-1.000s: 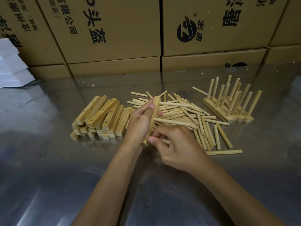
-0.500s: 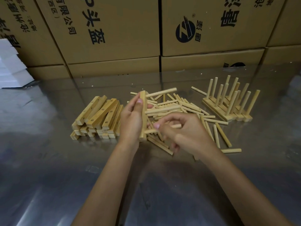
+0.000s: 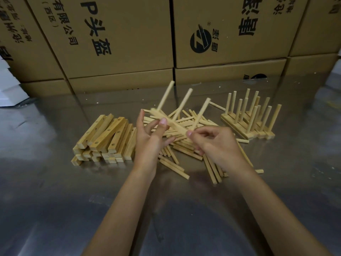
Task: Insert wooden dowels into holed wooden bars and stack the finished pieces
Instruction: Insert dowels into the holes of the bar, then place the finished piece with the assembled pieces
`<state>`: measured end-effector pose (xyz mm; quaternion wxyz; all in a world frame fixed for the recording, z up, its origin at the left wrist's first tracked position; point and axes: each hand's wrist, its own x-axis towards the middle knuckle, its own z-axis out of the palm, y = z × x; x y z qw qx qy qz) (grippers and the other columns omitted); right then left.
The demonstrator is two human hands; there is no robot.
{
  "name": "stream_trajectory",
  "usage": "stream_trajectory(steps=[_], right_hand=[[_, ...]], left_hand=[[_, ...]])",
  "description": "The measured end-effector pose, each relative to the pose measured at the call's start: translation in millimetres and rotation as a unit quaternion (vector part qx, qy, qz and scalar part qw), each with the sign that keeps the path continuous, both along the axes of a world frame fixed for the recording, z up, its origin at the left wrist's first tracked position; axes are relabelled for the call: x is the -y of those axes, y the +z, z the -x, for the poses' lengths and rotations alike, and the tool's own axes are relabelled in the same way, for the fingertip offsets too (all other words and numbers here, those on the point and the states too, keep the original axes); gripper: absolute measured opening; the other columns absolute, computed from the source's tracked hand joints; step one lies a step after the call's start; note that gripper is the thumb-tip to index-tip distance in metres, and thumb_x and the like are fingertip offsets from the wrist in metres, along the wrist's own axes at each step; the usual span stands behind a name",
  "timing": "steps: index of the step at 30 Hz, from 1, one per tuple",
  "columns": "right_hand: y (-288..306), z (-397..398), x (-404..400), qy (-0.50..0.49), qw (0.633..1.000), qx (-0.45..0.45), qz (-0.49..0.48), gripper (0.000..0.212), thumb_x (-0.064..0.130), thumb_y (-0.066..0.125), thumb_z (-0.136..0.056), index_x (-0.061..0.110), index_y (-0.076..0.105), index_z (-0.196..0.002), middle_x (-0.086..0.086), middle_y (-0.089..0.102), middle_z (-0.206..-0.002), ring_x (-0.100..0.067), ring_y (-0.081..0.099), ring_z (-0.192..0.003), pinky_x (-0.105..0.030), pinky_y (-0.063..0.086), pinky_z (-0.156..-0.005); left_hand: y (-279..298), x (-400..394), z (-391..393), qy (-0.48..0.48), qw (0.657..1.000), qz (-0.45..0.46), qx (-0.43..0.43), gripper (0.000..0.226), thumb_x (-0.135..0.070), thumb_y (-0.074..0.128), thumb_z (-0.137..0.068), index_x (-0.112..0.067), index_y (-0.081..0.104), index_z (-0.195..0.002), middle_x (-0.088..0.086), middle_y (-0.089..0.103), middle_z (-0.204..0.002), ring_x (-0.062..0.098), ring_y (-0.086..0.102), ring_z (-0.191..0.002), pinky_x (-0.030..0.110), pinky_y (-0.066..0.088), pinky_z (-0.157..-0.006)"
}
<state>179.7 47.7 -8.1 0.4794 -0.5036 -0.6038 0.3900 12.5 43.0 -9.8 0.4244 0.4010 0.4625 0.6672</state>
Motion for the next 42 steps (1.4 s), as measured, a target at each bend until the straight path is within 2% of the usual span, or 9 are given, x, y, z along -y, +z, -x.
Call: stream_trajectory(steps=[3, 5, 8, 13, 16, 21, 30, 35, 42], right_hand=[[-1.5, -26.6, -16.6, -0.171, 0.975, 0.121, -0.073, 0.008, 0.034, 0.073, -0.087, 0.028, 0.071, -0.081, 0.016, 0.061, -0.062, 0.005, 0.058, -0.054, -0.005, 0.042, -0.047], [-4.1, -48.2, -26.1, -0.243, 0.947, 0.189, -0.095, 0.012, 0.032, 0.071, -0.089, 0.021, 0.074, -0.092, 0.019, 0.054, -0.064, 0.007, 0.052, -0.053, -0.008, 0.036, -0.041], [-14.5, -72.1, -39.2, -0.274, 0.928, 0.240, -0.076, 0.020, 0.031, 0.070, -0.090, 0.013, 0.073, -0.097, 0.012, 0.055, -0.067, 0.003, 0.049, -0.060, -0.014, 0.030, -0.049], [-30.1, -74.4, -50.0, -0.283, 0.907, 0.306, -0.069, 0.023, 0.033, 0.070, -0.090, 0.011, 0.075, -0.098, -0.003, 0.065, -0.082, -0.015, 0.055, -0.073, -0.027, 0.040, -0.065], [-31.2, -75.5, -50.2, -0.303, 0.896, 0.320, -0.059, 0.025, 0.035, 0.069, -0.091, 0.014, 0.075, -0.104, -0.007, 0.069, -0.089, -0.021, 0.057, -0.081, -0.029, 0.039, -0.068], [-30.5, -77.4, -47.1, -0.322, 0.884, 0.338, -0.019, 0.022, 0.039, 0.066, -0.092, 0.021, 0.078, -0.097, -0.008, 0.066, -0.086, -0.019, 0.045, -0.072, -0.029, 0.036, -0.068], [-29.4, -75.8, -47.9, -0.349, 0.879, 0.324, -0.020, 0.016, 0.036, 0.076, -0.084, 0.022, 0.073, -0.089, -0.007, 0.070, -0.088, -0.031, 0.064, -0.088, -0.031, 0.038, -0.068], [-30.4, -76.1, -48.8, -0.354, 0.875, 0.328, -0.027, 0.012, 0.028, 0.076, -0.084, 0.022, 0.066, -0.081, 0.001, 0.056, -0.076, -0.024, 0.055, -0.076, -0.031, 0.037, -0.065], [-28.0, -75.8, -44.1, -0.345, 0.871, 0.350, -0.026, 0.007, 0.015, 0.068, -0.088, 0.018, 0.074, -0.088, -0.005, 0.067, -0.080, -0.020, 0.049, -0.069, -0.029, 0.036, -0.064]], left_hand=[[-3.0, -0.6, -1.4, 0.000, 0.997, 0.020, -0.074, 0.059, -0.019, 0.059, -0.100, -0.035, 0.034, -0.151, -0.009, 0.061, -0.125, -0.003, 0.068, -0.097, 0.031, 0.060, -0.087], [-2.5, -1.9, -0.5, -0.001, 0.996, 0.031, -0.079, 0.050, -0.015, 0.058, -0.100, -0.037, 0.042, -0.142, -0.008, 0.061, -0.123, -0.002, 0.069, -0.092, 0.032, 0.060, -0.086], [-1.6, -1.4, -1.4, 0.001, 0.996, 0.039, -0.080, 0.044, -0.012, 0.058, -0.099, -0.039, 0.048, -0.132, -0.006, 0.062, -0.120, 0.005, 0.070, -0.093, 0.032, 0.061, -0.081], [-1.2, -1.2, -0.1, 0.001, 0.993, 0.036, -0.112, 0.043, -0.010, 0.055, -0.100, -0.037, 0.048, -0.133, -0.004, 0.062, -0.113, 0.002, 0.070, -0.079, 0.037, 0.060, -0.083], [-0.1, -1.4, 2.0, 0.003, 0.993, 0.043, -0.114, 0.043, -0.009, 0.055, -0.099, -0.036, 0.050, -0.133, -0.005, 0.064, -0.110, 0.007, 0.070, -0.085, 0.034, 0.061, -0.079], [1.4, -2.7, 7.9, 0.025, 0.992, 0.059, -0.106, 0.038, -0.008, 0.049, -0.102, -0.030, 0.055, -0.132, -0.002, 0.064, -0.115, 0.014, 0.069, -0.096, 0.037, 0.061, -0.080], [-0.1, -8.5, 23.7, 0.079, 0.991, 0.083, -0.073, 0.029, -0.014, 0.057, -0.099, -0.031, 0.061, -0.121, -0.003, 0.067, -0.110, 0.016, 0.070, -0.095, 0.038, 0.060, -0.083], [0.8, -8.7, 28.2, 0.084, 0.991, 0.092, -0.051, 0.028, -0.011, 0.058, -0.098, -0.029, 0.062, -0.120, 0.004, 0.065, -0.118, 0.022, 0.070, -0.100, 0.036, 0.059, -0.077], [3.8, -7.6, 30.7, 0.094, 0.990, 0.091, -0.050, 0.027, -0.009, 0.055, -0.098, -0.028, 0.062, -0.115, 0.004, 0.065, -0.117, 0.020, 0.070, -0.097, 0.027, 0.056, -0.065]])
